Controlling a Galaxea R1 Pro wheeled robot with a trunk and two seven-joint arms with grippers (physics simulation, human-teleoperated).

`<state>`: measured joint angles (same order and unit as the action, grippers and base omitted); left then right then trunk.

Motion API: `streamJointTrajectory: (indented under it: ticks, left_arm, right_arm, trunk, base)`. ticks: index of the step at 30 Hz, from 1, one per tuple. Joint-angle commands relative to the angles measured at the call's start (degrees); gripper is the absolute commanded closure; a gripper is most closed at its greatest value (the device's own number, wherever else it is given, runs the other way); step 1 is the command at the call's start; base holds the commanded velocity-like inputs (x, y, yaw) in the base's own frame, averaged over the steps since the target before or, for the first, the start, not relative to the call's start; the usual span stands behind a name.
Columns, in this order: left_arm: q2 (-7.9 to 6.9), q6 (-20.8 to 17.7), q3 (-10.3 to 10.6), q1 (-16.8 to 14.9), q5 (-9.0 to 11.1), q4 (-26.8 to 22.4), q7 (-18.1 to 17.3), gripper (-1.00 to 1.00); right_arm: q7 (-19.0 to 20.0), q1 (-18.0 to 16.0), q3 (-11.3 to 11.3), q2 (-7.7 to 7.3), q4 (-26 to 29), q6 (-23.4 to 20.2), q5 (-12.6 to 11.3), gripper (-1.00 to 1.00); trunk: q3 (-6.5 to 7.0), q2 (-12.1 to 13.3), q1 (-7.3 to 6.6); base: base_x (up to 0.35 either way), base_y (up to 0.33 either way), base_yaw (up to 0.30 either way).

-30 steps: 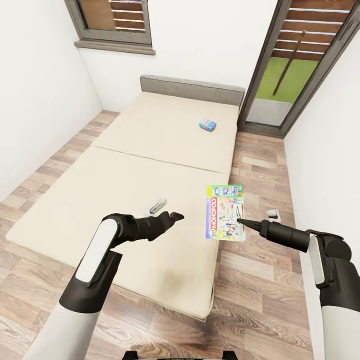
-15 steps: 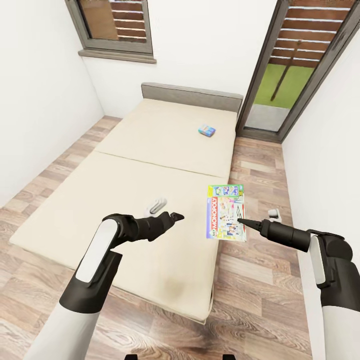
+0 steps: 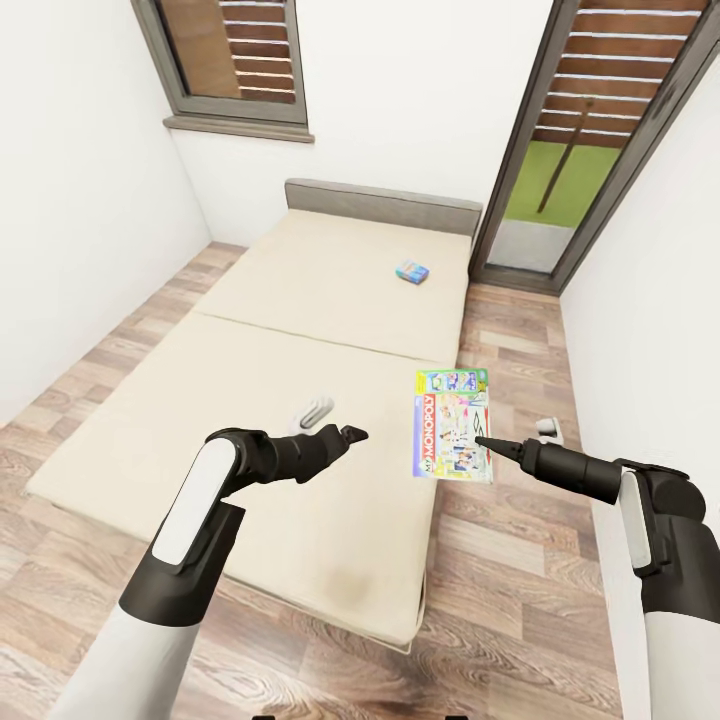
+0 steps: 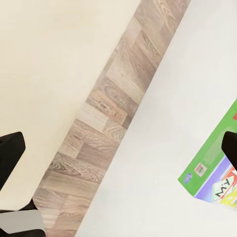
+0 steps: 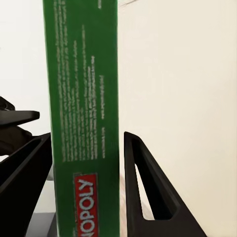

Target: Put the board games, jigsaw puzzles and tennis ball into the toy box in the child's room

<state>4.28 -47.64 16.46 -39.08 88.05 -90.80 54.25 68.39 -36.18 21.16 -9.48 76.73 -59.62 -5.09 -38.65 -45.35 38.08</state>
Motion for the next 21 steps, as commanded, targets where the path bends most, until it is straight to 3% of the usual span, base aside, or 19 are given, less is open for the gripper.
streamJointTrajectory:
  ticks: [1,21]
  left_arm:
    - [0.02,-0.1,0.0,0.0,0.5,0.0,0.6,-1.00]
    - [0.02,-0.1,0.0,0.0,0.5,0.1,0.6,-1.00]
  right_arm:
    - [0.0,0.0,0.0,-0.01,0.0,-0.4,-0.2,1.00]
    - [0.0,0.0,-0.1,-0.07,0.0,-0.4,-0.2,1.00]
  trunk:
    - [0.23,0.4,-0.21]
    - [5.69,8.4,-4.61]
  base:
    - [0.000,0.000,0.000]
    - [0.000,0.000,0.000]
